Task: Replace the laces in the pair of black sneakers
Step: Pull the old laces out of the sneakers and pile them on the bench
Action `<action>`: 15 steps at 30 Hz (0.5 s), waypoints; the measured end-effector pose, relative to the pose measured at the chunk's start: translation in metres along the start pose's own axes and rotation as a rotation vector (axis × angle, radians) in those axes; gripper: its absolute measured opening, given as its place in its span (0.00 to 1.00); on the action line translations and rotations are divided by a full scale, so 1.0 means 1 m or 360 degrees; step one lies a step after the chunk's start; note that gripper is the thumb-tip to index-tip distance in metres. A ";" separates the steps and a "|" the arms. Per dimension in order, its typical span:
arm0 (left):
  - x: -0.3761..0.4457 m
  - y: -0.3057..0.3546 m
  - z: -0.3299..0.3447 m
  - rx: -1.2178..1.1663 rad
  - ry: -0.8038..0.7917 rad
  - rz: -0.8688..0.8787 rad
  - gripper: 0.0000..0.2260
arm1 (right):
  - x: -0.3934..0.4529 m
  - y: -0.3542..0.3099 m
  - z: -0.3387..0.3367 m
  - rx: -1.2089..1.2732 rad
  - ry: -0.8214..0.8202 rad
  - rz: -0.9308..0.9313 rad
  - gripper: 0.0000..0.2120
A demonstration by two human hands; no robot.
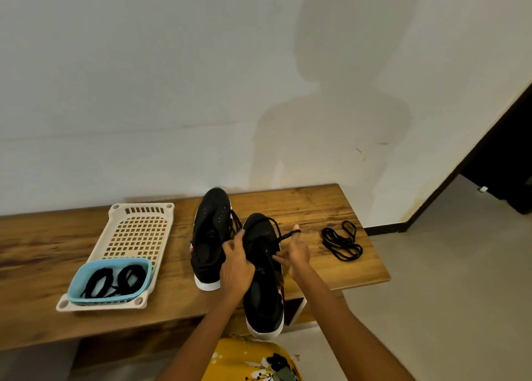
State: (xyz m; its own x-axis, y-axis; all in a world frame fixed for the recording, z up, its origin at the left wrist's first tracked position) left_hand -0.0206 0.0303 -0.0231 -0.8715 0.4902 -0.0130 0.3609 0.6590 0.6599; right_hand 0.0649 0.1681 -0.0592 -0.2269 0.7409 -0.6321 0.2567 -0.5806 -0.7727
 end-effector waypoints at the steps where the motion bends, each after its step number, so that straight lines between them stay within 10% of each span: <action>1: -0.001 0.007 -0.003 0.0210 0.0039 0.0107 0.26 | -0.001 0.001 0.000 0.0041 -0.0032 0.0016 0.21; 9: 0.033 0.047 -0.004 0.0942 -0.0067 0.0668 0.10 | -0.013 -0.009 0.006 -0.0102 -0.0472 -0.0198 0.22; 15: 0.055 0.070 -0.023 -0.0166 -0.0272 0.0241 0.10 | -0.036 -0.005 0.024 -0.0702 -0.0962 -0.0899 0.10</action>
State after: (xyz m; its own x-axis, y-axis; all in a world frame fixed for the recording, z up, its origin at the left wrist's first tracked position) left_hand -0.0514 0.0901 0.0400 -0.7380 0.6742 -0.0292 0.4390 0.5126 0.7379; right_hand 0.0490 0.1357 -0.0343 -0.8447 0.5009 -0.1886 0.2644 0.0841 -0.9607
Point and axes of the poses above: each hand's wrist, its own x-axis towards the middle knuckle, its own z-axis out of the palm, y = z × x, the point moved 6 cm from there along x, towards the middle knuckle, and after that the axes turned 5 degrees about y, right-handed, at the moved point
